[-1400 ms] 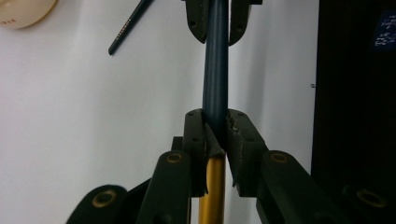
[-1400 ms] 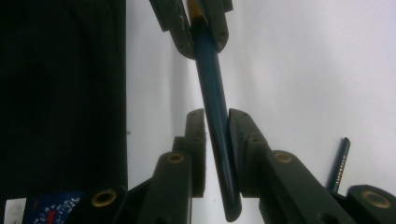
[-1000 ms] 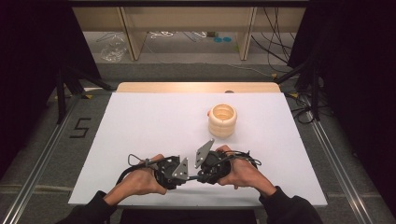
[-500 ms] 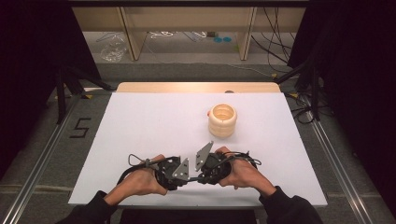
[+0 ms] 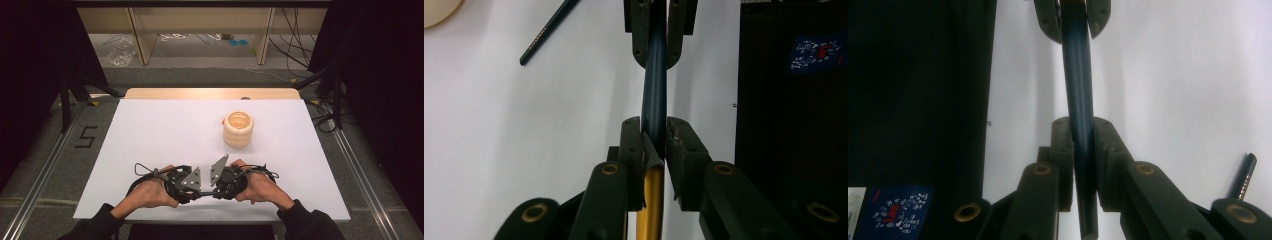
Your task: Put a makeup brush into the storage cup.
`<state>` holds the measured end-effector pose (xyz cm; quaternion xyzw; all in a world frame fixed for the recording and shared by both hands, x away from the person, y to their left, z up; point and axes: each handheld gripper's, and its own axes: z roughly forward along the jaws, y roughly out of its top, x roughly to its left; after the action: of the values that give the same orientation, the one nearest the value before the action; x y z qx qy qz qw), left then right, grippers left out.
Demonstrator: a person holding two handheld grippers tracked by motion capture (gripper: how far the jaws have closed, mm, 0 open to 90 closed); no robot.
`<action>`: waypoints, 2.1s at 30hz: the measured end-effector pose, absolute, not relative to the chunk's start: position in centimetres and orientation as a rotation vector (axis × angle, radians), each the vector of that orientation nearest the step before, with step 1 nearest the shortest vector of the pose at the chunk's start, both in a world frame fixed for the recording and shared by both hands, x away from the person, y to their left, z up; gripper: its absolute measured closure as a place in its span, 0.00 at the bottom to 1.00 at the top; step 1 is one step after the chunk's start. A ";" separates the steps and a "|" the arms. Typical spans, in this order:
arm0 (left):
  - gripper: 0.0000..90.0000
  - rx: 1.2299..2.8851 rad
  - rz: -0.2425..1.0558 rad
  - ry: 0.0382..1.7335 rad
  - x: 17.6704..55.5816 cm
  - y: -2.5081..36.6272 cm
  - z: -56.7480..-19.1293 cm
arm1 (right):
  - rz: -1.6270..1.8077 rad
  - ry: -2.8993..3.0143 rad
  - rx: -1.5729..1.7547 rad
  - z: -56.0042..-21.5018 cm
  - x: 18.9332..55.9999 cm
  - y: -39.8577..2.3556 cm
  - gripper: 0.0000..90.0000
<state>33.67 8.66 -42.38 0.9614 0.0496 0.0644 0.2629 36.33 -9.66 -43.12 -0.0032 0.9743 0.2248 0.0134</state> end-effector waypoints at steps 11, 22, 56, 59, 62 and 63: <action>0.87 2.590 0.134 0.135 33.7 8.6 -42.5 | 0.642 3.050 -0.048 -43.0 35.9 -9.4 0.91; 0.87 2.562 0.132 0.154 33.7 8.7 -42.1 | 0.677 3.040 -0.012 -42.7 35.9 -9.5 0.90; 0.87 2.518 0.106 0.166 33.8 8.5 -41.8 | 0.869 3.039 0.000 -42.9 35.9 -8.8 0.87; 0.87 2.515 0.107 0.165 33.7 8.5 -41.7 | 0.884 3.043 0.001 -42.9 35.9 -8.8 0.87; 0.87 2.511 0.108 0.166 33.7 8.5 -41.7 | 0.889 3.044 0.001 -43.0 35.9 -8.7 0.87; 0.87 2.511 0.107 0.163 33.8 8.5 -41.7 | 0.891 3.044 0.000 -43.0 35.9 -8.7 0.87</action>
<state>33.77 8.50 -41.71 0.9490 0.0617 0.0404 0.3066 35.90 -8.69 -43.00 -0.0001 0.9596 0.2810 -0.0151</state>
